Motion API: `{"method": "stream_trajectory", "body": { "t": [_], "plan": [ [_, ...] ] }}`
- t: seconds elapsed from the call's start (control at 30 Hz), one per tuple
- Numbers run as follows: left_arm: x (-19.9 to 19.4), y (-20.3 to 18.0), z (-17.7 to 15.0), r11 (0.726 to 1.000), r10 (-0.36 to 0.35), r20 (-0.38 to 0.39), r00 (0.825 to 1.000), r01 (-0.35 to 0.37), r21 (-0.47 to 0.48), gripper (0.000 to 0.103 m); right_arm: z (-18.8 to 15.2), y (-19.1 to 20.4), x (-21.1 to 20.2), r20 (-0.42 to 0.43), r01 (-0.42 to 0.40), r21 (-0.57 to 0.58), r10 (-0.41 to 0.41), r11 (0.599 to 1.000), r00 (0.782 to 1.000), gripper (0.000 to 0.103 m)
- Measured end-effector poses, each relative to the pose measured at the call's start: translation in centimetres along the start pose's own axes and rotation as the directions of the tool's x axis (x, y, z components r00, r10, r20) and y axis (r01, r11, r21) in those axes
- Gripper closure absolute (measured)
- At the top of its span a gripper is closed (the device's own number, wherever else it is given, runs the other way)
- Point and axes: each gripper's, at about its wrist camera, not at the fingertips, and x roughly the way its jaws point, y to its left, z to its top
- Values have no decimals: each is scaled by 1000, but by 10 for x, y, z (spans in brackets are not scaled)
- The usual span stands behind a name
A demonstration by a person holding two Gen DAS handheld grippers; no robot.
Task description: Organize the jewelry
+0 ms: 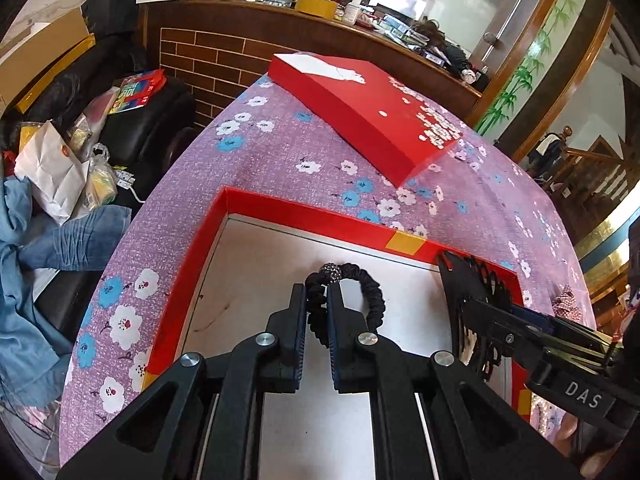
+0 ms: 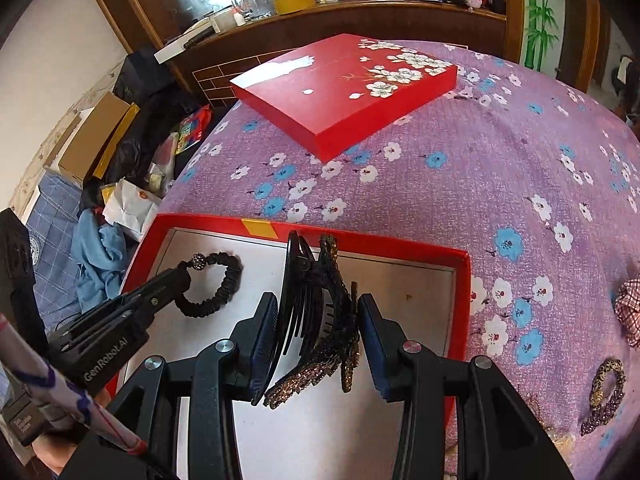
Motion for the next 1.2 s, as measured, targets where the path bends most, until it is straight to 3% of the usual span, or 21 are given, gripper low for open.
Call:
{"method": "stream_trajectory", "body": {
  "t": [0.1, 0.23, 0.27, 0.37, 0.67, 0.97, 1.07, 1.2],
  "plan": [
    [1, -1, 0, 1000, 12, 1, 1000, -12, 5, 89, 0, 3, 2, -2, -12, -1, 12, 1000, 1000, 56],
    [-5, 0, 0, 1000, 24, 36, 999, -24, -5, 56, 1, 4, 3, -14, -21, -1, 21, 1000, 1000, 55],
    [-7, 1, 0, 1000, 22, 48, 999, -22, -9, 55, 1, 3, 3, -18, -22, 2, 22, 1000, 1000, 51],
    [-14, 3, 1, 1000, -2, 68, 998, 3, -20, 55, 1, -1, 1, -15, -37, 23, 37, 999, 999, 43],
    [-22, 4, 1, 1000, -13, 107, 994, 16, -27, 55, -5, -11, -28, 38, -80, 63, 78, 995, 996, 43],
    [-37, -9, -4, 999, 1, 181, 983, -6, 31, 55, -74, -49, -91, 143, -178, 121, 161, 977, 977, 42],
    [-45, -15, -5, 998, -12, 221, 975, -1, 60, 55, -96, -71, -110, 157, -164, 142, 141, 976, 977, 42],
    [-58, -30, -6, 995, -6, 207, 978, -15, 102, 55, -116, -116, -145, 193, -129, 201, 89, 971, 977, 42]
  ]
}}
